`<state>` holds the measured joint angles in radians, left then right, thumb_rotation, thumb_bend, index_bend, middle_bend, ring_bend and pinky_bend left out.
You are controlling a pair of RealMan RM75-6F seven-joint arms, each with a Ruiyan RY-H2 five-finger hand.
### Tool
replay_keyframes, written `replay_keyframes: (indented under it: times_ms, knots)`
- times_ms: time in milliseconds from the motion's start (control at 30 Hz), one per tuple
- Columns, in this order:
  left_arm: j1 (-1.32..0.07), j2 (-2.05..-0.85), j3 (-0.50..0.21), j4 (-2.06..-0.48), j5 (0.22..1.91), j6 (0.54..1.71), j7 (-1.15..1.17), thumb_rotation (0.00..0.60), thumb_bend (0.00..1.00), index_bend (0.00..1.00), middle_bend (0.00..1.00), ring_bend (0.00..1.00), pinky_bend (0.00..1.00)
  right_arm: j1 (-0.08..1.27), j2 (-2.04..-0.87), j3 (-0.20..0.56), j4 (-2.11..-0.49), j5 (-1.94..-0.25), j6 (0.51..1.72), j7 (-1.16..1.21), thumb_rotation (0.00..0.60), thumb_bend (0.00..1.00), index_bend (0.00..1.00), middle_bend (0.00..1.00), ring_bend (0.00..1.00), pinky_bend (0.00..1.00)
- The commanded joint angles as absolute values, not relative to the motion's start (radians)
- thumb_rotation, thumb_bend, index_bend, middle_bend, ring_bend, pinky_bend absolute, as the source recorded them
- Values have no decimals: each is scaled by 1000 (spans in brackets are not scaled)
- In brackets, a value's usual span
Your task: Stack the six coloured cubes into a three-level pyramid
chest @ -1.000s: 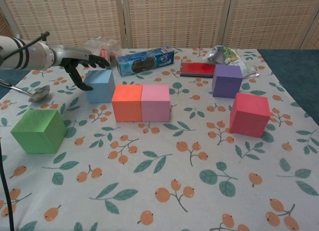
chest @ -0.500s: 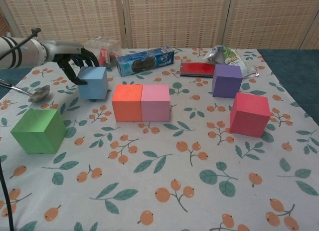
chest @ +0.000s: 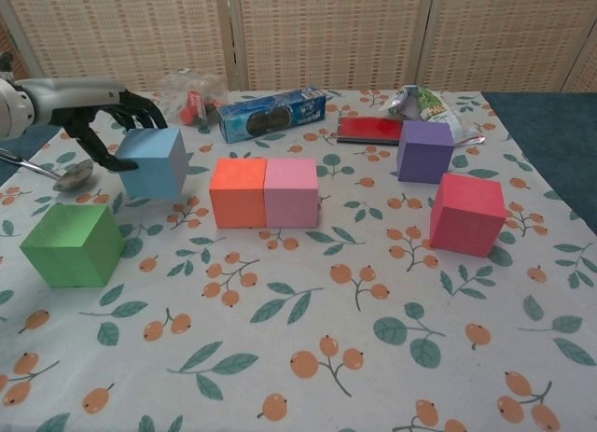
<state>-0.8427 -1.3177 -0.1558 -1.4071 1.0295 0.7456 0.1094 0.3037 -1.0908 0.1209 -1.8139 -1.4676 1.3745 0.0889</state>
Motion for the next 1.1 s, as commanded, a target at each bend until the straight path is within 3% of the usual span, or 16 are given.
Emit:
replay_keyframes:
  times_ms: [33,333,1100]
  knots:
    - [-826,-1324,-143,-1459,995,799,176,600,338,292,344,305,171,295,-1085,119,-1820,-1476,1385,87,600,109,0,8,0,0]
    - [-831,-1385,-134,-1490,944,861,291,600,338,284,334,291,163,275,-1080,115,-1829,-1488,1404,84,600,110,0,8,0,0]
    - [-876,-1485,-163,-1418,899,850,346,600,338,281,330,266,140,251,-1072,125,-1832,-1479,1414,85,600,110,0,8,0,0]
